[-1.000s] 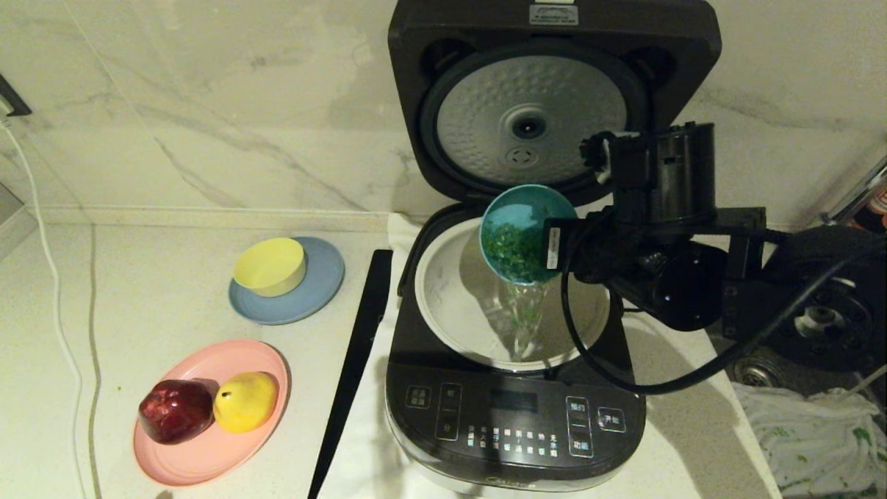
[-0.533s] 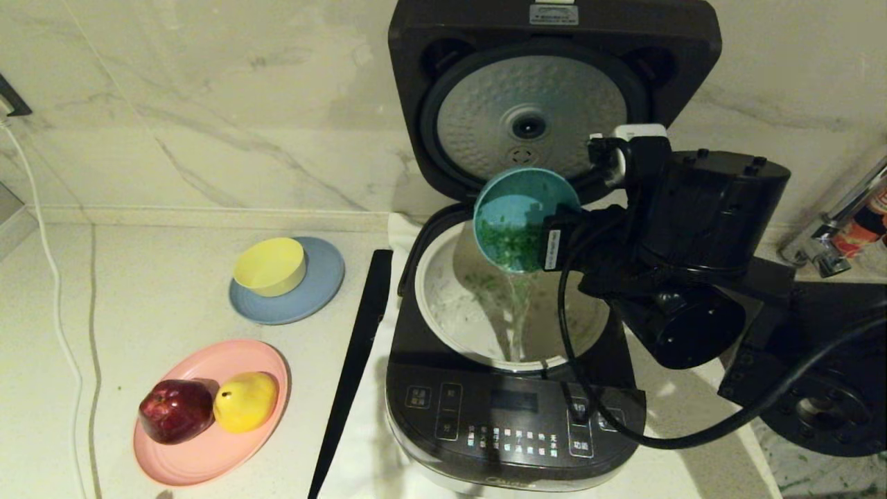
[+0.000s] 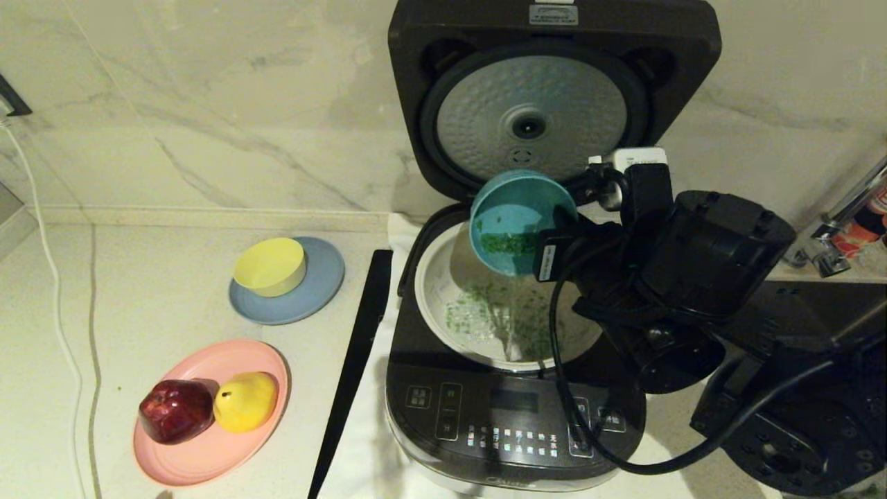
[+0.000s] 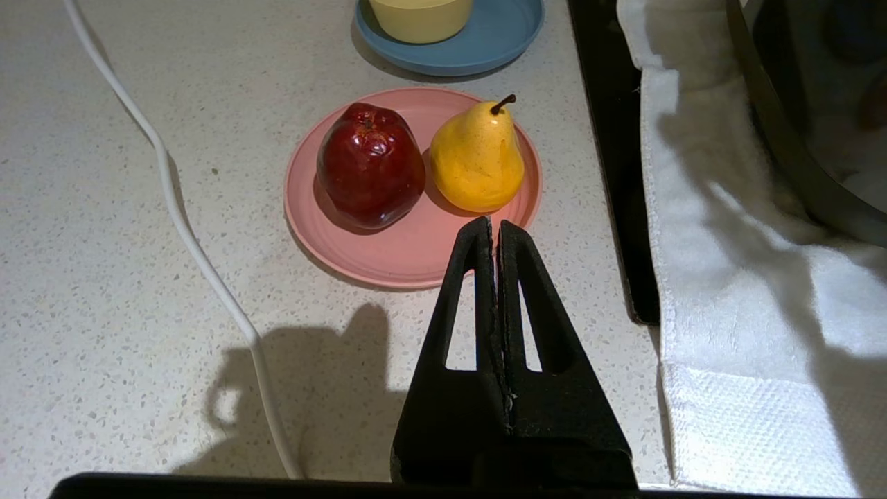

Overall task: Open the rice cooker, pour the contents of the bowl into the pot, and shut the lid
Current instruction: Pour the water from the bowl into the rice cooker

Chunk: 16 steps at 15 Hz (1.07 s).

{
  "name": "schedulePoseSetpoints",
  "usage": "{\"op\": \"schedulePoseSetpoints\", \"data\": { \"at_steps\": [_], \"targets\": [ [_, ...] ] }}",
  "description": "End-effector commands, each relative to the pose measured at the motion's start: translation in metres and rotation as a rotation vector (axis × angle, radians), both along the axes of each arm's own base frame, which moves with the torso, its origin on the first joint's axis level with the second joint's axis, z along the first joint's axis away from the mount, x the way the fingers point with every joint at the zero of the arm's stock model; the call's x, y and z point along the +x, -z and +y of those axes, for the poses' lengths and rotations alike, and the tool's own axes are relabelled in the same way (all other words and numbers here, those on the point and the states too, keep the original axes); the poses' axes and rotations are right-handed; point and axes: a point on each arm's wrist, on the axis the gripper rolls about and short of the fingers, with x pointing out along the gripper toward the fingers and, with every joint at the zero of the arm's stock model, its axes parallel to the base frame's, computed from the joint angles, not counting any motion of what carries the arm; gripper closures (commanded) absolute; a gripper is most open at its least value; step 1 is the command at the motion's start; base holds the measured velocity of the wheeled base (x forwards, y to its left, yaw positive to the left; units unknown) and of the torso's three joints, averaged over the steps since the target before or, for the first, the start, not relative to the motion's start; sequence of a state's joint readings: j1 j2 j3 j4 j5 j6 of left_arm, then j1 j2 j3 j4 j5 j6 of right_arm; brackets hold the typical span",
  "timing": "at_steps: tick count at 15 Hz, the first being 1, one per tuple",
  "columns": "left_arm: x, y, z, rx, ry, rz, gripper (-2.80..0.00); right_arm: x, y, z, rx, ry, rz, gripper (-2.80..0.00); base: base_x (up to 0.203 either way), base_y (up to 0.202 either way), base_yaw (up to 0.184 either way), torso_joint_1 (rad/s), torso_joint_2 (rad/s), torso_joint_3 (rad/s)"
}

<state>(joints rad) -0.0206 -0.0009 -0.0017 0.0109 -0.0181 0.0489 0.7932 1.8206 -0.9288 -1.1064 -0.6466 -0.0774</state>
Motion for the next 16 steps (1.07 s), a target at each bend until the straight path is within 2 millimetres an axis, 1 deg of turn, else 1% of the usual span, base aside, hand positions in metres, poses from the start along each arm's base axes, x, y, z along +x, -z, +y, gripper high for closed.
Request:
{"op": "schedulePoseSetpoints", "data": {
  "at_steps": [1,5,7,10,13,16],
  "targets": [
    [0.0,0.0,0.0,-0.001,0.001,-0.001,0.0,0.002,0.01,0.002,-0.006,0.002,0.004,0.0,0.0,0.0,0.0,0.0,0.0,0.0],
    [0.0,0.0,0.0,0.0,0.001,-0.001,0.0,-0.001,0.012,0.003,0.004,0.001,-0.042,0.0,0.0,0.0,0.0,0.0,0.0,0.0],
    [0.0,0.0,0.0,0.0,0.0,-0.001,0.0,-0.004,0.017,0.005,-0.003,-0.006,-0.057,0.0,0.0,0.0,0.0,0.0,0.0,0.0],
    [0.0,0.0,0.0,0.0,0.001,-0.001,0.0,-0.007,0.031,0.007,-0.016,-0.009,-0.07,0.0,0.0,0.0,0.0,0.0,0.0,0.0],
    [0.0,0.0,0.0,-0.001,0.001,-0.001,0.0,-0.007,0.031,0.008,-0.017,-0.001,-0.1,0.0,0.0,0.0,0.0,0.0,0.0,0.0],
    [0.0,0.0,0.0,0.0,0.0,-0.001,0.0,-0.011,0.031,0.011,-0.02,-0.014,-0.099,0.0,0.0,0.0,0.0,0.0,0.0,0.0]
  ]
}}
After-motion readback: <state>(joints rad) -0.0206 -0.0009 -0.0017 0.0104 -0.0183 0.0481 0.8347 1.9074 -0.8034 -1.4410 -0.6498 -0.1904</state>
